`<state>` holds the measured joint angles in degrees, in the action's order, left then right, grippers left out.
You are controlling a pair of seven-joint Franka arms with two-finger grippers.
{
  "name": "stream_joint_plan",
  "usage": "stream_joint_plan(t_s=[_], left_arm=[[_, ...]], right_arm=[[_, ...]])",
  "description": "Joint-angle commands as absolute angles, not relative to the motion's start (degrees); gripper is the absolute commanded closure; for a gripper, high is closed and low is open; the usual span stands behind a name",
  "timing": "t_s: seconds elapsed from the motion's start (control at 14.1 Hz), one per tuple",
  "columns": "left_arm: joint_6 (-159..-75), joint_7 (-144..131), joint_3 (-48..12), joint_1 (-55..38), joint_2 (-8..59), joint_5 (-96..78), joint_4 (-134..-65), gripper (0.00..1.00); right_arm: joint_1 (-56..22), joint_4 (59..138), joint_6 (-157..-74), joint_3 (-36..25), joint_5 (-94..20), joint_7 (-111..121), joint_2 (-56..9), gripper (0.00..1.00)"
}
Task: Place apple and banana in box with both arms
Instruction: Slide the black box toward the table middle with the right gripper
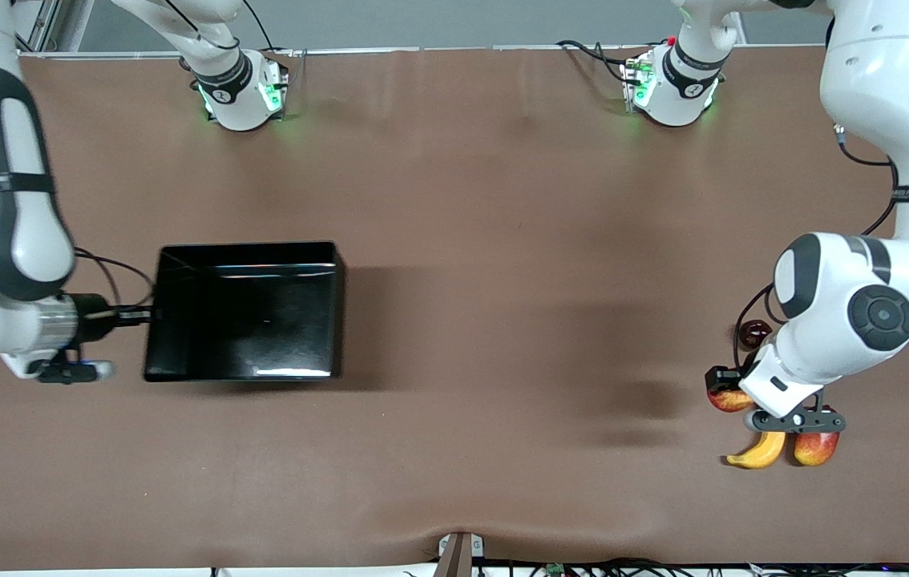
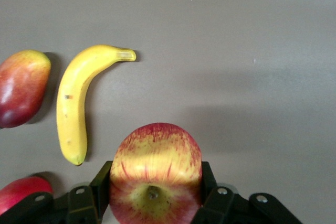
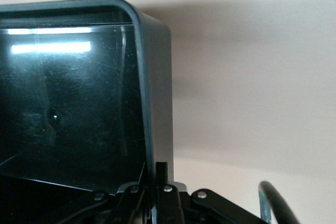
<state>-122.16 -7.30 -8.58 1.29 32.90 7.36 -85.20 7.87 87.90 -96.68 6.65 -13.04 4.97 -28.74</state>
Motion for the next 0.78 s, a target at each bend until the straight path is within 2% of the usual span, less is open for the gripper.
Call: stream_joint_plan(t_s=[0.0,0.35,0.71], left_arm=[[-119.54,-7.47,-9.57,1.14,29.89,7.47,-86.22,1.00],[-114.18,-9.22,-13.35,1.23,27.34,7.38,-87.18,1.00],[-112.24,-15.88,-18.44,1.06,26.37,7.38,-87.28,1.00]], right_arm=[[2.48,86.84,-97.72,6.15,-16.78,0.45,-28.04,1.00],[-9.56,86.84,-107.29,6.15,-18.19,-14.12,-29.88,1.00],[-18.97,86.84,-115.03,6.15,-18.11,-16.17,-34.35,1.00]])
